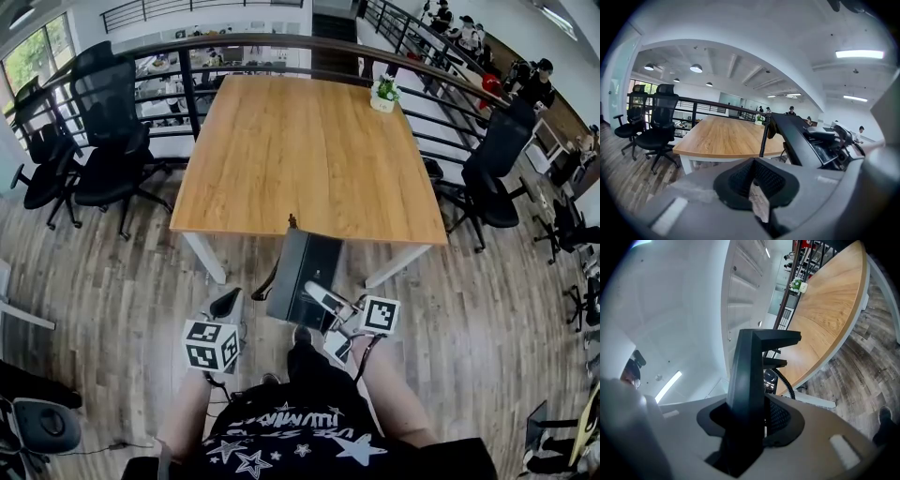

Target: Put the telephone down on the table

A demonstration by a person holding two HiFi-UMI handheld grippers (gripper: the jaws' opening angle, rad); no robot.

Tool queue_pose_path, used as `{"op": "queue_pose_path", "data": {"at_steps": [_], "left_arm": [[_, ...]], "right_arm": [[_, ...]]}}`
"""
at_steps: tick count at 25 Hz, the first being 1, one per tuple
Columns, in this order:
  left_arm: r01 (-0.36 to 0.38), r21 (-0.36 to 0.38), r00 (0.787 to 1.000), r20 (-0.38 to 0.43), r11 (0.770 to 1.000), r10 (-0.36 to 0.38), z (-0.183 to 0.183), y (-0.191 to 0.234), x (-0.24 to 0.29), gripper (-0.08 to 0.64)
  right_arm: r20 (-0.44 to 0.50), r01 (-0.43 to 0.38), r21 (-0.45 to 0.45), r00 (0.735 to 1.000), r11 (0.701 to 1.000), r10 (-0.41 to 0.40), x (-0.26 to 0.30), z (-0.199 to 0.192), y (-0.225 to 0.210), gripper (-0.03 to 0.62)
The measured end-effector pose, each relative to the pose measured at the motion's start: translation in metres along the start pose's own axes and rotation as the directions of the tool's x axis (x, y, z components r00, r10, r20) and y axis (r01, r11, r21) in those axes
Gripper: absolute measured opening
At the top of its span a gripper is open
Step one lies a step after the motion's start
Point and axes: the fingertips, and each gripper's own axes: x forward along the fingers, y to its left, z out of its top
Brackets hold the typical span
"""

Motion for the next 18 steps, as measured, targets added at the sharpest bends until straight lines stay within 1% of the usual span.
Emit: {"op": "queue_pose_path", "data": {"at_steps": [4,7,9,13,18], "left_arm": [[-0.012,-0.012,1.000,0.004,1.000,0.012,0.005,0.010,0.006,0.002],[-0.030,-0.009,1.000,0.007,1.000,0.030,0.016,0.022,0.020,0.002],[-0.045,-0.017,0.999,0.011,0.999,0.045,0.024,0.027,0.035,0.002],[-0.061,-0.021,0.998,0.017,0.998,0.061,0.046,0.035,0.071,0.002],[-0.081,-0.025,0.997,0.010,0.996,0.081,0.073,0.045,0.121,0.002]], "right_arm": [[-0.008,0.010,-0.007,1.000,1.000,-0.010,0.007,0.009,-0.009,0.161],[-0.018,-0.002,-0.006,1.000,1.000,0.002,0.020,0.026,-0.018,0.163],[-0.032,-0.018,-0.001,0.999,1.000,0.018,0.028,0.042,-0.024,0.163],[-0.060,-0.040,-0.024,0.997,0.999,0.038,0.049,0.081,-0.041,0.163],[-0.091,-0.074,-0.019,0.993,0.997,0.072,0.075,0.130,-0.060,0.163]]}}
